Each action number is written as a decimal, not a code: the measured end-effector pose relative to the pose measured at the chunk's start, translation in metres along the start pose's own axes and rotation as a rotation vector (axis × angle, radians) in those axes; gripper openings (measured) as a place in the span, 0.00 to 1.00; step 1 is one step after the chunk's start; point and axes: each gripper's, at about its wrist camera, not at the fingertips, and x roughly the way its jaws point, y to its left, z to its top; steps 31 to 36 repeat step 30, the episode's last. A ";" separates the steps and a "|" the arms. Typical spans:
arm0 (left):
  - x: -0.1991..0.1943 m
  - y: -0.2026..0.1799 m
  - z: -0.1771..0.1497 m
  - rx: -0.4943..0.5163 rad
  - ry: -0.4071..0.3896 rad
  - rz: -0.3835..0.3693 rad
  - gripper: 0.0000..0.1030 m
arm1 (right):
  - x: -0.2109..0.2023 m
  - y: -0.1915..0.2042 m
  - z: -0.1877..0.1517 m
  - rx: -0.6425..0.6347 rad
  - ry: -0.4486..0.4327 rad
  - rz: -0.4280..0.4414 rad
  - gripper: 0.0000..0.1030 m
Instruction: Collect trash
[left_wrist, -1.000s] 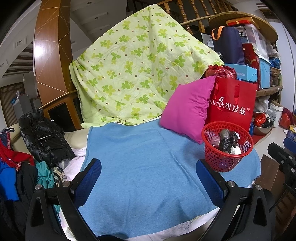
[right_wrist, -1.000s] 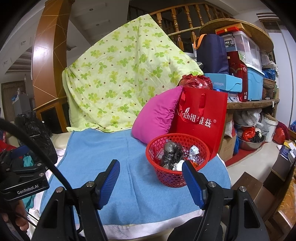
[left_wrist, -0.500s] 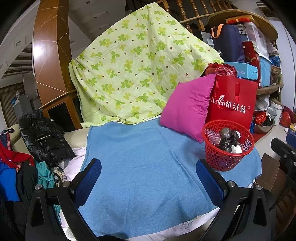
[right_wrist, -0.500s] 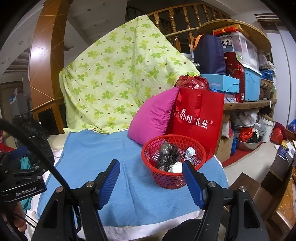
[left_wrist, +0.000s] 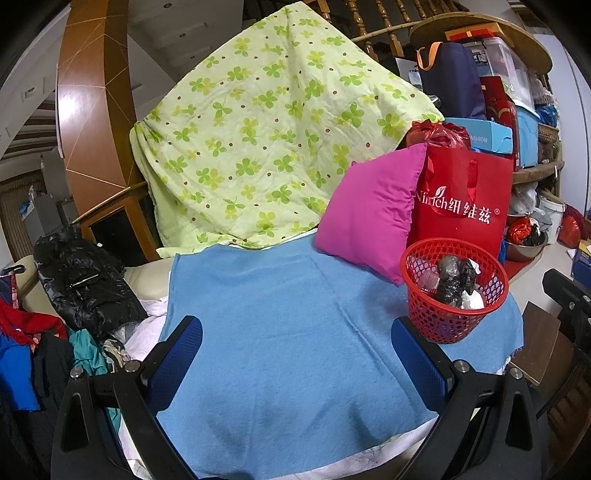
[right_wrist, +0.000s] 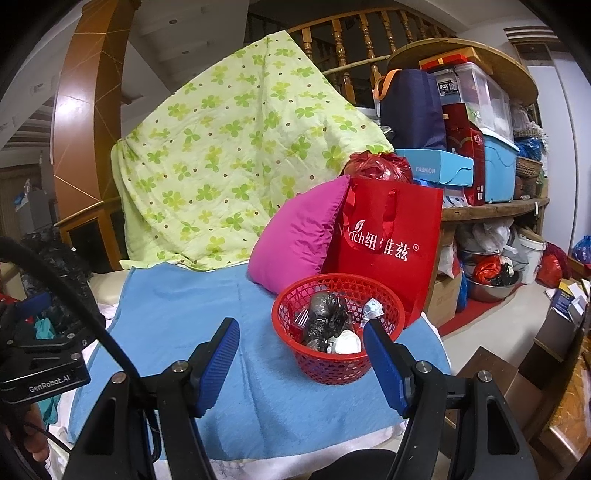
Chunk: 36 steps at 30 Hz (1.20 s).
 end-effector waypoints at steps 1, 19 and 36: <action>0.002 -0.001 0.001 -0.001 0.003 -0.001 0.99 | 0.002 0.000 0.000 0.003 0.003 0.001 0.71; 0.032 -0.018 0.019 0.028 0.020 -0.039 0.99 | 0.031 -0.004 0.004 0.014 0.038 -0.022 0.71; 0.058 0.003 0.017 -0.081 0.003 -0.097 0.99 | 0.052 0.005 0.004 -0.007 0.068 -0.040 0.71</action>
